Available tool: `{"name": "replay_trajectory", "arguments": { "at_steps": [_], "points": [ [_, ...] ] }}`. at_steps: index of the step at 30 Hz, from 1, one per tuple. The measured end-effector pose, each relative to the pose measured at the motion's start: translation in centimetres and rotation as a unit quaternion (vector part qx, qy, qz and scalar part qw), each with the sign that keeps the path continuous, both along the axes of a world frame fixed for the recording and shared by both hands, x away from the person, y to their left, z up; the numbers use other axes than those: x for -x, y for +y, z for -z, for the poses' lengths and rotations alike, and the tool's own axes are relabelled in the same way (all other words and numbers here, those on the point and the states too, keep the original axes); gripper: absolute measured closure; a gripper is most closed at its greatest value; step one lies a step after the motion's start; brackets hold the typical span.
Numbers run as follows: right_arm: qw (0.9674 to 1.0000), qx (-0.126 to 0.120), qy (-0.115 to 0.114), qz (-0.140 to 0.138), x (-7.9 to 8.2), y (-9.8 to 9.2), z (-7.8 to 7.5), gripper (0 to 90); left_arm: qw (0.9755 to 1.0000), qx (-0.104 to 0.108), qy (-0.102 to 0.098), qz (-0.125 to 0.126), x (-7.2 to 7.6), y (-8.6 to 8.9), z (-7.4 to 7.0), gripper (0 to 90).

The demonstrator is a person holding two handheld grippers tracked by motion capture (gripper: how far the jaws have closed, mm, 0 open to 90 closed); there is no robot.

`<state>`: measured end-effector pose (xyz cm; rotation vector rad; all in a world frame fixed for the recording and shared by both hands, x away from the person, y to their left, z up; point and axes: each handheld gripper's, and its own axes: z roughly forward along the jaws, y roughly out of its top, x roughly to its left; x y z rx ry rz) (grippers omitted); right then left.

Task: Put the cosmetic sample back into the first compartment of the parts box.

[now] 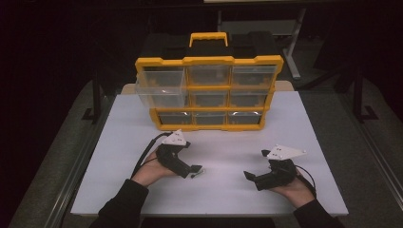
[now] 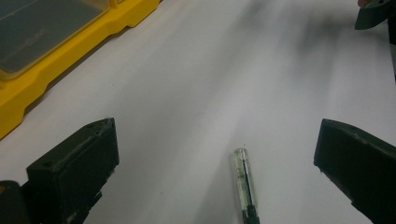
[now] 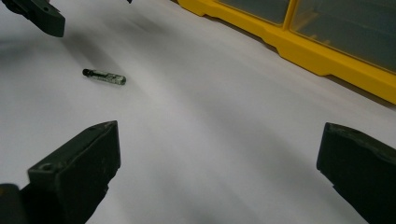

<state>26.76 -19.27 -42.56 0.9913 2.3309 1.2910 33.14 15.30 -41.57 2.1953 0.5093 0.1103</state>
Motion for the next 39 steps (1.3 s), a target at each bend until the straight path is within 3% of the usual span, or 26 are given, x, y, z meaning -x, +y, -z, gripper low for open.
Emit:
{"name": "replay_trajectory", "arguments": {
  "at_steps": [8,10,26,39],
  "points": [
    [1.0,-0.001,0.001,0.0,0.0,0.0,0.0,0.0,0.9999,-0.013,-0.003,0.007,0.2,-0.8,0.3,0.0],
    [1.0,-0.001,0.003,0.0,0.0,0.0,0.1,0.0,0.9994,-0.028,-0.001,0.018,0.3,-1.1,0.7,0.0],
    [1.0,0.0,0.004,-0.002,0.0,0.0,0.2,0.0,0.9971,-0.066,0.0,0.036,0.8,-2.2,1.7,0.0],
    [1.0,0.0,0.004,-0.001,0.0,0.0,0.1,0.0,0.9964,-0.076,-0.001,0.038,1.0,-2.4,2.2,3.6]
  ]
}}
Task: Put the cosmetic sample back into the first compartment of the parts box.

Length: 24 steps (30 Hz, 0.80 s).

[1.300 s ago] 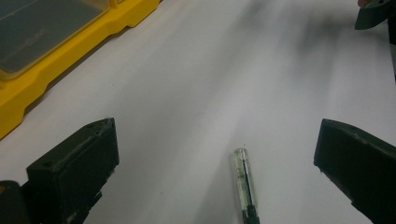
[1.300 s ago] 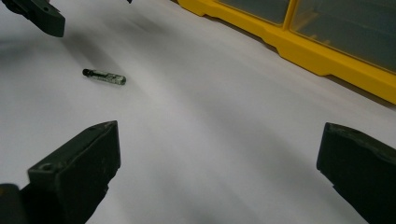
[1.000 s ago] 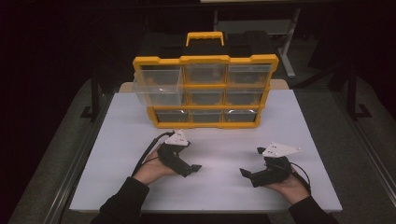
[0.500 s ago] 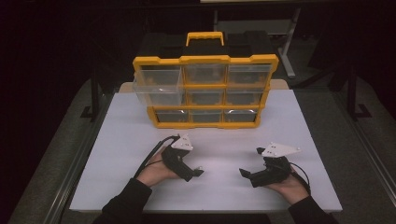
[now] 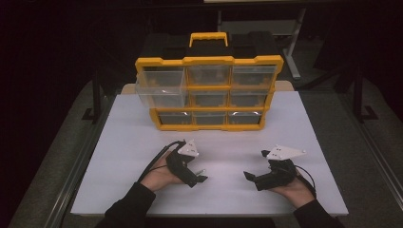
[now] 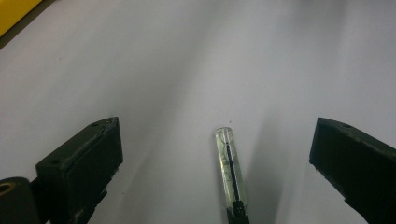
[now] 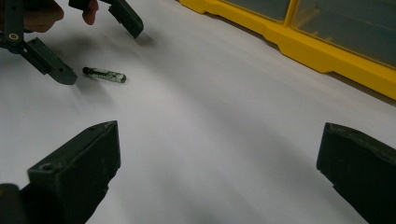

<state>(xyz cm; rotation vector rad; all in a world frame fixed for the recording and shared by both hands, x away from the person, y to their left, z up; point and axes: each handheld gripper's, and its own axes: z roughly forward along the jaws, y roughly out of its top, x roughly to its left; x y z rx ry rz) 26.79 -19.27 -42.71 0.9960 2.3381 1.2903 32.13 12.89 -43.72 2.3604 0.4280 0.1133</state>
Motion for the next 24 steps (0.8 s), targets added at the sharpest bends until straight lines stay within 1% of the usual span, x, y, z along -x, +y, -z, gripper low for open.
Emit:
{"name": "replay_trajectory", "arguments": {
  "at_steps": [1,3,4,5,7,8,12,14,15,16,18,19,20,23,24],
  "points": [
    [1.0,0.0,0.0,0.0,0.0,0.0,0.0,0.0,1.0,-0.001,-0.001,0.001,0.0,0.02,-0.01,5.2],
    [1.0,0.0,0.0,0.0,0.0,0.0,0.0,0.0,1.0,-0.001,-0.001,0.001,0.0,0.02,-0.01,5.5],
    [1.0,0.001,0.0,0.0,0.0,0.0,0.0,0.0,1.0,-0.007,-0.003,0.002,-0.01,0.07,-0.03,6.9],
    [1.0,0.001,0.0,0.0,0.0,0.0,0.0,0.0,1.0,-0.007,-0.003,0.002,-0.01,0.07,-0.03,8.4],
    [1.0,0.001,0.0,0.0,0.0,0.0,0.01,0.0,0.9999,-0.011,-0.004,0.003,0.01,0.15,-0.07,14.6],
    [1.0,0.001,0.0,0.0,0.0,0.0,0.01,0.0,0.9999,-0.014,-0.004,0.004,-0.02,0.18,-0.08,14.8],
    [1.0,0.001,0.0,0.0,0.01,0.01,0.01,0.0,0.9999,-0.01,-0.002,0.001,0.06,0.17,-0.06,18.7],
    [1.0,0.001,0.0,0.0,0.01,0.0,0.0,0.0,0.9999,-0.01,-0.001,0.002,0.07,0.18,-0.08,22.6],
    [1.0,0.001,0.0,0.0,0.01,0.0,0.0,0.0,0.9999,-0.011,0.0,0.002,0.06,0.2,-0.1,22.6],
    [1.0,0.001,0.0,0.0,0.01,0.0,0.01,0.0,0.9999,-0.011,0.0,0.004,0.08,0.2,-0.09,26.6],
    [1.0,0.001,0.0,0.0,0.01,0.0,0.01,0.0,0.9999,-0.013,-0.001,0.005,0.07,0.23,-0.11,32.0],
    [1.0,0.001,0.0,0.0,0.0,0.0,0.02,0.0,0.9998,-0.019,-0.002,0.01,0.02,0.28,-0.15,32.0],
    [1.0,0.001,0.0,0.0,0.0,0.0,0.01,0.0,0.9998,-0.019,-0.002,0.011,0.02,0.28,-0.15,35.4],
    [1.0,0.001,0.0,0.0,0.01,0.0,0.01,0.0,0.9997,-0.019,-0.002,0.013,0.04,0.3,-0.15,38.2],
    [1.0,0.001,0.0,0.0,0.01,0.0,0.01,0.0,0.9998,-0.015,-0.001,0.011,0.13,0.24,-0.11,40.0]
  ]
}}
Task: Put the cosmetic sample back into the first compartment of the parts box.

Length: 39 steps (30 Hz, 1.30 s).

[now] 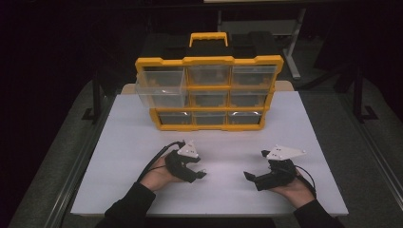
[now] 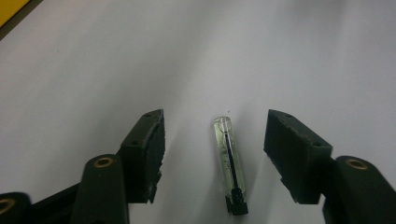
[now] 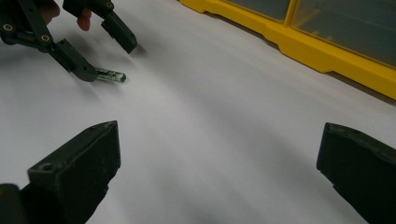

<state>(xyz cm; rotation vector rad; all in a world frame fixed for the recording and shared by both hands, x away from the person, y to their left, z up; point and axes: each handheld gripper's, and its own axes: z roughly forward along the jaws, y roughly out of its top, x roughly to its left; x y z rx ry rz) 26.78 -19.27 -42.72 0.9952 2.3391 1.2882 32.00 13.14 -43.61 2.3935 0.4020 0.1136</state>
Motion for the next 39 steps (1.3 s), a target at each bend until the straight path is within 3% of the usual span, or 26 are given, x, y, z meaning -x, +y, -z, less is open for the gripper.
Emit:
{"name": "replay_trajectory", "arguments": {
  "at_steps": [3,11,20,29,39],
  "points": [
    [1.0,0.0,0.0,0.0,-0.01,-0.01,0.0,0.0,1.0,0.008,0.005,-0.002,0.16,-0.1,0.12,46.9],
    [1.0,0.0,0.001,0.0,0.0,0.0,0.01,0.0,1.0,-0.001,0.008,0.006,0.19,-0.08,0.12,56.3],
    [1.0,0.0,0.001,0.0,0.0,0.01,0.01,0.0,0.9997,-0.004,0.021,0.014,0.24,-0.21,0.31,64.8],
    [1.0,0.0,0.001,-0.001,0.01,0.04,0.01,0.0,0.9994,-0.018,0.017,0.025,0.19,-0.21,0.31,71.3],
    [1.0,0.0,0.001,-0.001,0.0,0.06,0.01,0.0,0.9994,-0.016,0.021,0.022,0.17,-0.22,0.33,77.6]
  ]
}}
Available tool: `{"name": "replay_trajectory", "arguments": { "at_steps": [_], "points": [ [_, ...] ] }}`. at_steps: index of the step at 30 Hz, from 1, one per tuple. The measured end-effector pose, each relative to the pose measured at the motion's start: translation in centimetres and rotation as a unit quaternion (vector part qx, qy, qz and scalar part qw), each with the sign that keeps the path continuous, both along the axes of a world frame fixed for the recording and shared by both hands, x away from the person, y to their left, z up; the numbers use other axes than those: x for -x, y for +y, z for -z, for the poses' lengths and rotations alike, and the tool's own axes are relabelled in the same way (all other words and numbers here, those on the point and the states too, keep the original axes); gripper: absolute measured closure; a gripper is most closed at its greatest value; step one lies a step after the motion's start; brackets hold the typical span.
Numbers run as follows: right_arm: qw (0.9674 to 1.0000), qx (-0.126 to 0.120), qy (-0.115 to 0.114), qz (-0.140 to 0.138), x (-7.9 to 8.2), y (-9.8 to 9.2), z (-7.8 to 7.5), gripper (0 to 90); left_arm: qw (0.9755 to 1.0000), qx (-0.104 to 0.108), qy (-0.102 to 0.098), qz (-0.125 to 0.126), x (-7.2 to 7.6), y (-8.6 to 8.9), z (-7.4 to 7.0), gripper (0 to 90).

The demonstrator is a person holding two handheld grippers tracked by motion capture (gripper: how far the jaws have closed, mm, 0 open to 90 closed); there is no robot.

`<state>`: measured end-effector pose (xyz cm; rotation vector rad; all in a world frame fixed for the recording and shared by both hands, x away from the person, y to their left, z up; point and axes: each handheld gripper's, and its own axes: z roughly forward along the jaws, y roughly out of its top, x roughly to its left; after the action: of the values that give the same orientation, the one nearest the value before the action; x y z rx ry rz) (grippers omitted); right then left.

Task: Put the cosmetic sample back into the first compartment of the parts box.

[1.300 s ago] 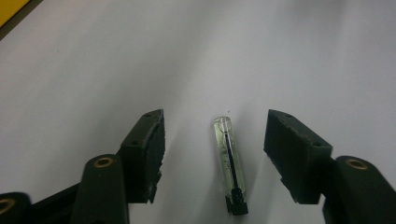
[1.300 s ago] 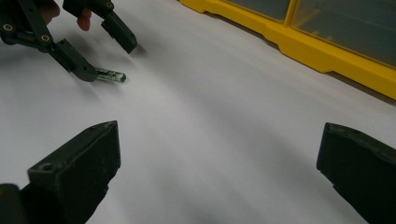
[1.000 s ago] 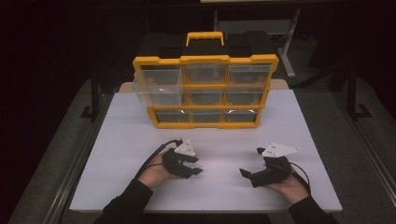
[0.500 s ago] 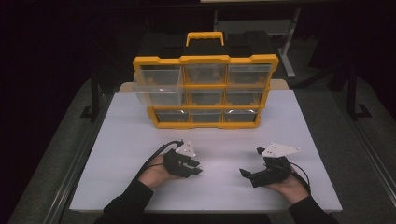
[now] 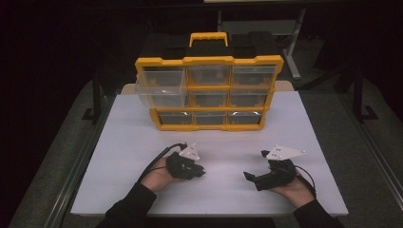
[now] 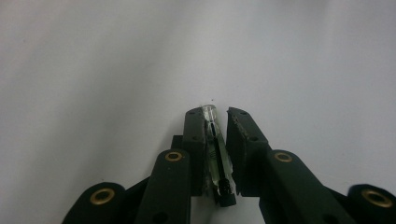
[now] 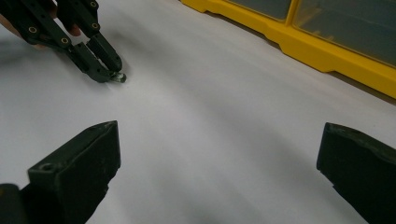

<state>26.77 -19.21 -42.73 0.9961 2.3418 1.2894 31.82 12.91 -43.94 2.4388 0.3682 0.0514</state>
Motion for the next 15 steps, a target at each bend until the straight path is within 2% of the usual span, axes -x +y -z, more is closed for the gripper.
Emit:
{"name": "replay_trajectory", "arguments": {
  "at_steps": [15],
  "points": [
    [1.0,0.0,0.0,0.0,-0.01,0.0,0.0,0.0,0.9999,0.006,0.011,-0.005,-0.11,0.05,0.04,80.2]
  ]
}}
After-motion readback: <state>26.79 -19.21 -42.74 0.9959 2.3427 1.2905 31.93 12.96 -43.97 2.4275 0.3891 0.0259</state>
